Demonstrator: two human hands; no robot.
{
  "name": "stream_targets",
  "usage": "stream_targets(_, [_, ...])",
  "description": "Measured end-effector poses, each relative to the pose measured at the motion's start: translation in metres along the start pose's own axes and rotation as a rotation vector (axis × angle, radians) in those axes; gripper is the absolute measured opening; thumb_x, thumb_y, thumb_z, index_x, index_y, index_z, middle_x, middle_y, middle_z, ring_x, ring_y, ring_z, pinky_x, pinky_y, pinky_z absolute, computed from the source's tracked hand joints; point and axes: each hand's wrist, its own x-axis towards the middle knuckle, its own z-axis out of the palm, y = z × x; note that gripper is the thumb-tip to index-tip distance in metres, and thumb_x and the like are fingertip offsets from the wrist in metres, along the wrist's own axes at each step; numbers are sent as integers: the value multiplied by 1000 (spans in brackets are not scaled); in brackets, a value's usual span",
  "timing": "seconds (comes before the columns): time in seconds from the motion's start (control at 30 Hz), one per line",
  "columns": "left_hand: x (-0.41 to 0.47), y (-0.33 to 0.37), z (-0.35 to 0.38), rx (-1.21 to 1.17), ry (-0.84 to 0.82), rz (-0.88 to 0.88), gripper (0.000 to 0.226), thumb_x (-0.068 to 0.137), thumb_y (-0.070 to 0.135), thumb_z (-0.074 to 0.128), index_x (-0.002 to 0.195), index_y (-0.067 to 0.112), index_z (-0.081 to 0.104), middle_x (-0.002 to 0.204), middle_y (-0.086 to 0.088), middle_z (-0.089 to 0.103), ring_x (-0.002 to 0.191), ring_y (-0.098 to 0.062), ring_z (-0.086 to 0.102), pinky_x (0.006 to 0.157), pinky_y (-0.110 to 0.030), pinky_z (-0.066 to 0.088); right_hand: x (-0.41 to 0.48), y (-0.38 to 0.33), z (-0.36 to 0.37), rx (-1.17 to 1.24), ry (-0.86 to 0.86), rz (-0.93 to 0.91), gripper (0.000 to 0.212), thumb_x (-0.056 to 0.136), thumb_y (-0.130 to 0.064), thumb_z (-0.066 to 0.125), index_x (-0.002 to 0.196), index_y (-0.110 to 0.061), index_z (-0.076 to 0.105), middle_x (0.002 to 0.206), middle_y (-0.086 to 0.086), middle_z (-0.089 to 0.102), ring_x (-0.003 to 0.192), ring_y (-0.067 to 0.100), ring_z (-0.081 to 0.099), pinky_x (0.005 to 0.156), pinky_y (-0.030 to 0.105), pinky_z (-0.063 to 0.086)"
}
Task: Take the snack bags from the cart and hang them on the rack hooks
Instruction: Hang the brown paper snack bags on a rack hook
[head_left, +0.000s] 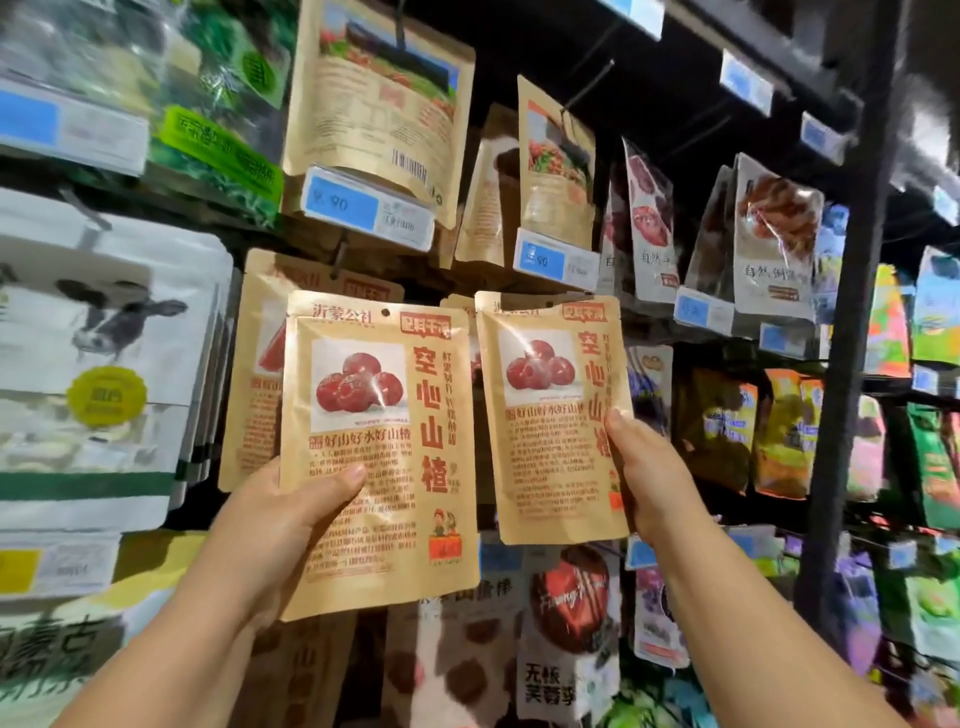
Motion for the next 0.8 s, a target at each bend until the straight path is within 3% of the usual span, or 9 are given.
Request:
stream_targets(0.1, [-4,0,2,12,4,23,27,77,17,68,103,14,68,92,-9,76,79,-27,74,73,-44,56,2,3,1,1,-30,9,34,102,-32,46,113,-7,66,105,13,74,97,29,71,78,41,56])
stream_targets(0.27, [-9,1,9,9,12,23,26,78,16,69,104,13,68,90,-10,76,78,-28,73,68,-42,56,4,4,-1,16,-32,-2,32,102,-30,46,109,-7,67,105,14,74,96,29,71,81,44,56])
stream_targets(0.37, [-10,2,11,43,2,23,40,68,20,81,105,14,68,91,-9,76,80,-29,73,73,-45,56,7,2,-1,6,-31,-6,29,101,-30,48,105,-11,69,103,12,74,96,29,71,85,47,56])
stream_targets(0.57, [-11,-2,10,75,43,17,25,80,19,70,105,16,69,94,-9,75,84,-31,73,84,-53,54,10,7,-1,97,-68,25,32,102,-28,46,114,-6,66,109,16,72,102,32,69,89,49,54])
stream_targets(0.8, [-14,-4,15,56,67,-2,21,83,14,68,104,13,68,90,-11,75,80,-31,73,76,-47,56,16,8,0,199,-101,58,31,103,-28,41,115,-10,65,101,10,73,93,25,71,76,40,55])
